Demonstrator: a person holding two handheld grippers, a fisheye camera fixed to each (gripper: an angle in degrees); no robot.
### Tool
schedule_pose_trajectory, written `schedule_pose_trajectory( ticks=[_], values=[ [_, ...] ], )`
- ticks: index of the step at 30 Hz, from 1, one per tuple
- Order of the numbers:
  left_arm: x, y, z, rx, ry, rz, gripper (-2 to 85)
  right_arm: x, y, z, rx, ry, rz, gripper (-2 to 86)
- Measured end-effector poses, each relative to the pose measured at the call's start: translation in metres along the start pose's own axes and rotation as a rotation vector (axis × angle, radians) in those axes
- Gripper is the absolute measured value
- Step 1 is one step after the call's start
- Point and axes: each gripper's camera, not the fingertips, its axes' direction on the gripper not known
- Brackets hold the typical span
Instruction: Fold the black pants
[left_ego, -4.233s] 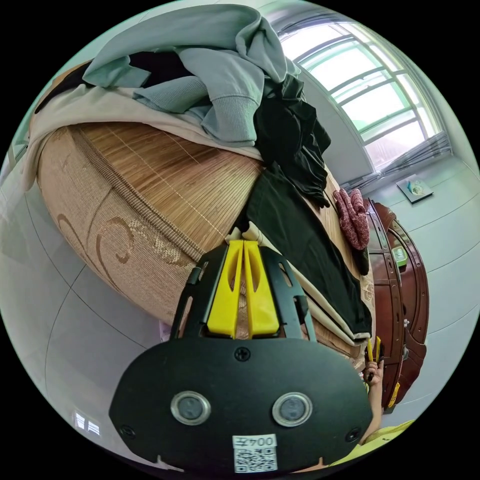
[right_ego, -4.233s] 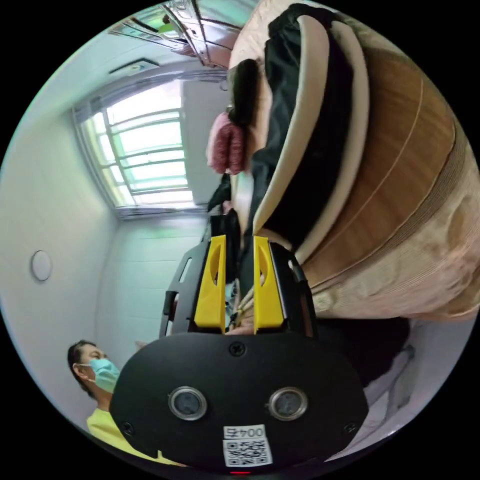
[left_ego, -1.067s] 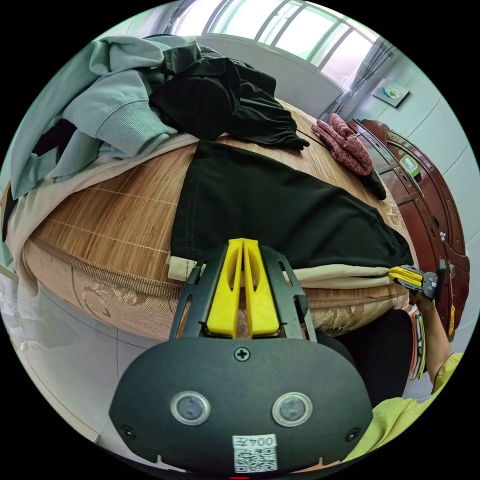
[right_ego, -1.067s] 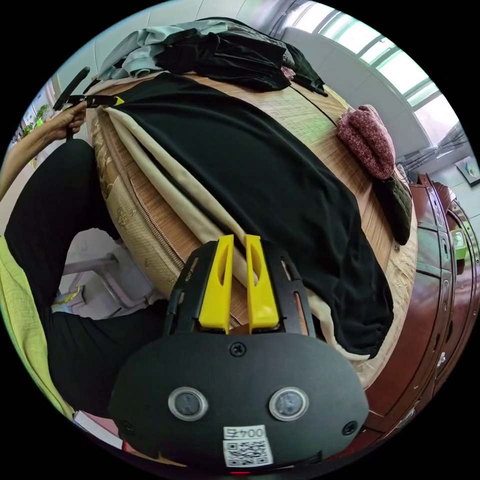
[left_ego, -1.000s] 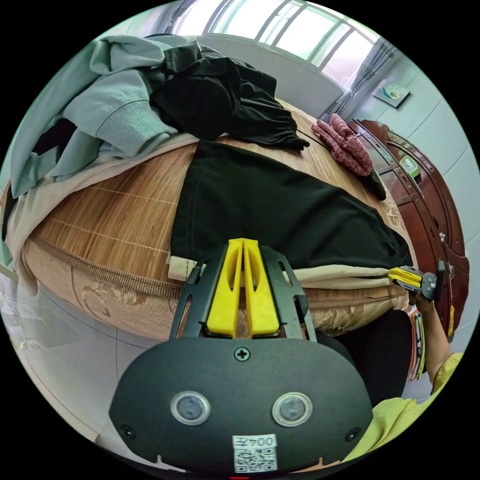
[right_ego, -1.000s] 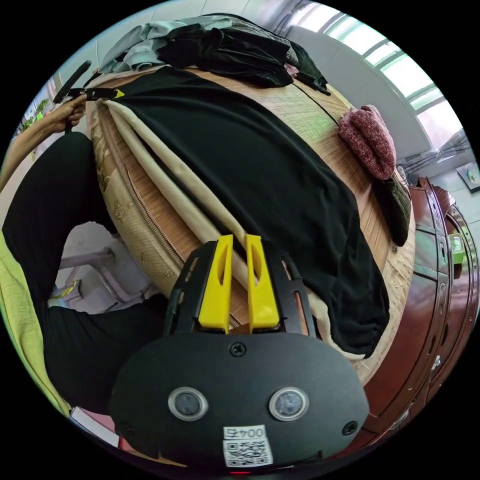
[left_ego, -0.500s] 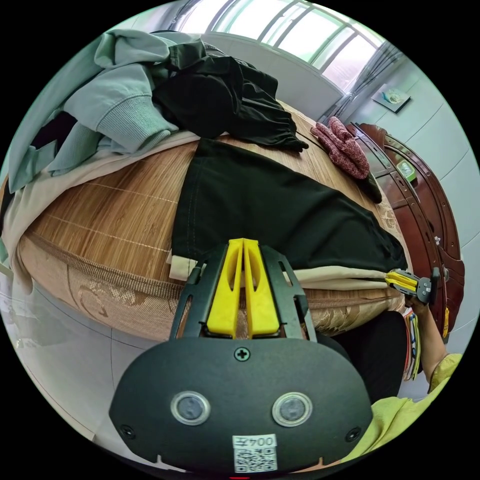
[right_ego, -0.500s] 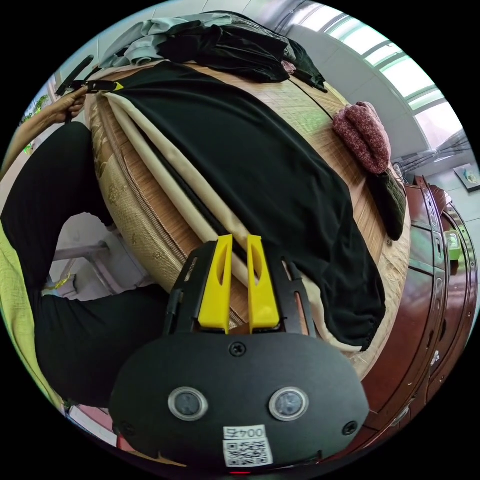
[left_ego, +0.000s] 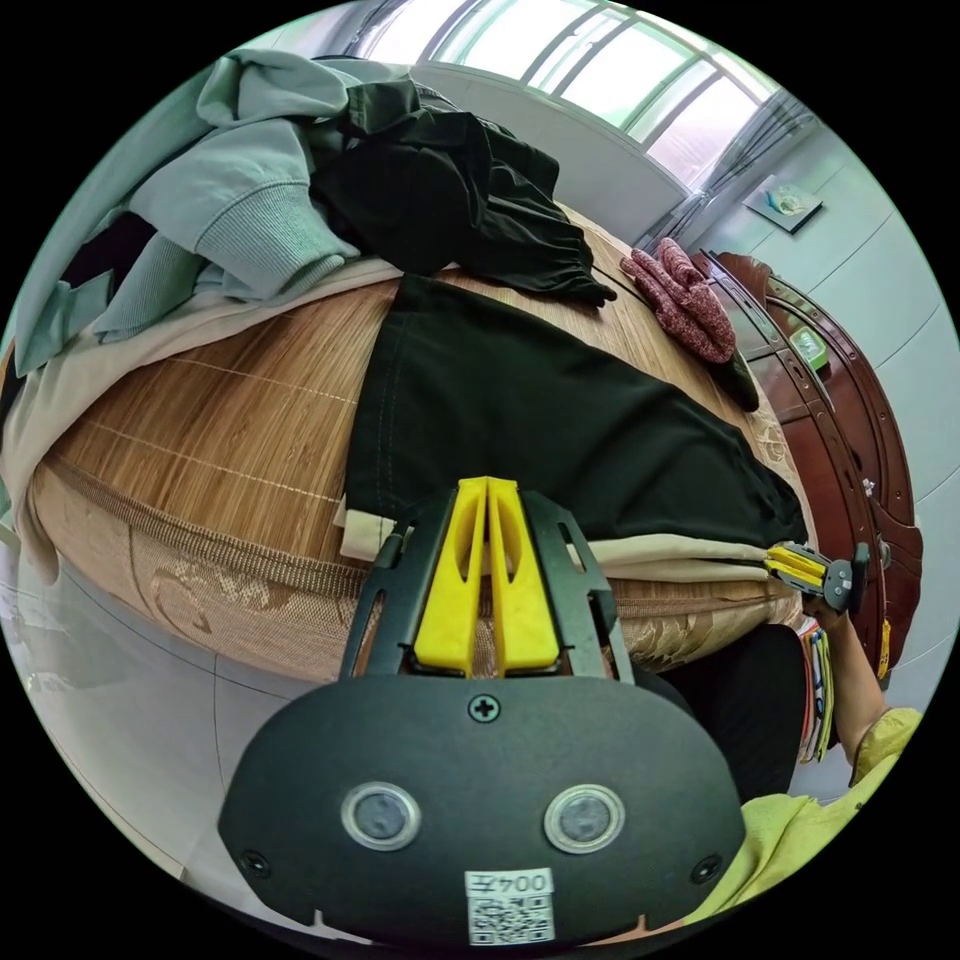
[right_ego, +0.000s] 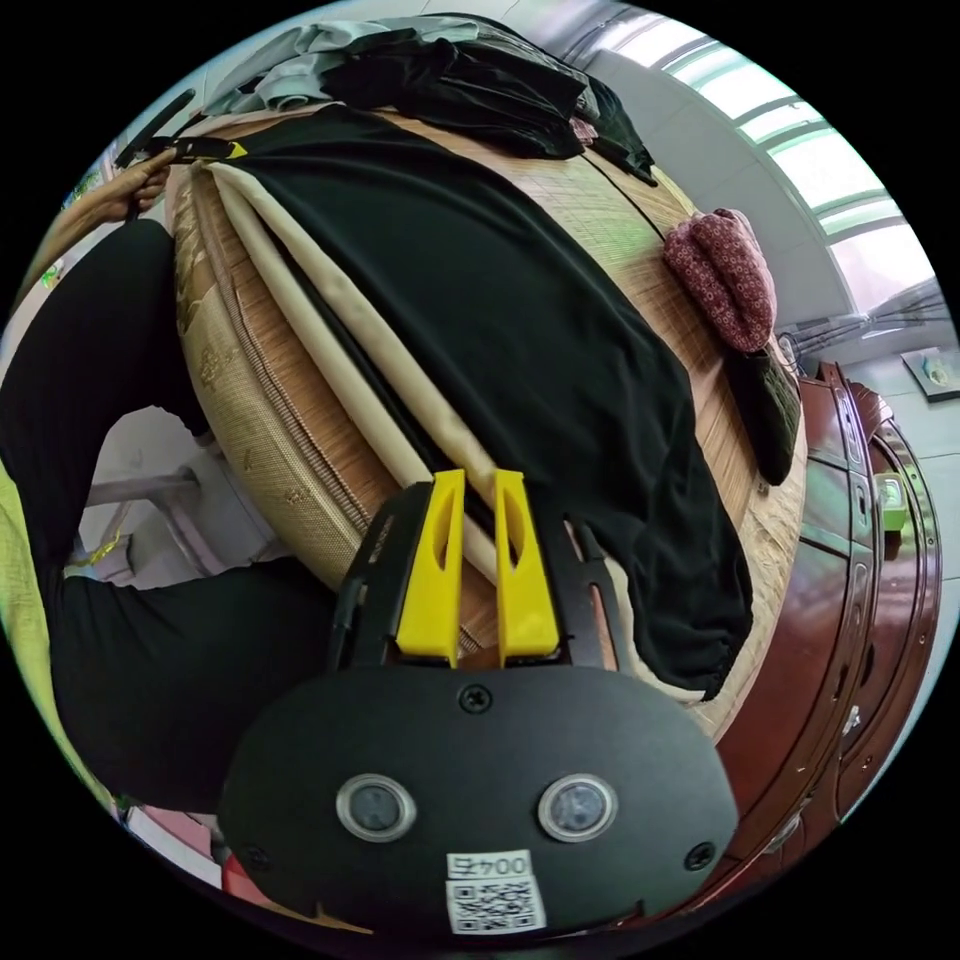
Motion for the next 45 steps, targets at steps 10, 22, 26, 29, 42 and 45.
schedule_pose_trajectory(
  ticks=[10, 22, 26, 29, 42, 45],
  values=[
    [-0.02, -0.022, -0.013, -0.01, 0.018, -0.013, 0.4, 0.032, 0.011, -0.064, 0.023, -0.008, -0.005, -0.5],
    [-0.058, -0.055, -0.032, -0.041, 0.094, -0.02, 0.6, 0.05, 0.073, -0.11, -0.024, -0.115, 0.02, 0.8],
    [-0.07, -0.064, -0.039, -0.031, 0.113, -0.041, 0.6, 0.059, 0.089, -0.116, -0.027, -0.102, 0.092, 4.7],
    [-0.086, -0.068, -0.044, -0.013, 0.178, -0.065, 0.4, 0.077, 0.11, -0.139, -0.01, -0.12, 0.146, 6.5],
    [-0.115, -0.153, -0.105, 0.067, 0.097, 0.015, 3.4, 0.185, 0.303, -0.217, 0.503, -0.762, 0.943, 5.6],
    [-0.149, -0.183, -0.09, -0.004, 0.148, -0.081, 6.9, 0.183, 0.319, -0.226, 0.645, -0.942, 1.02, 5.3]
  ],
)
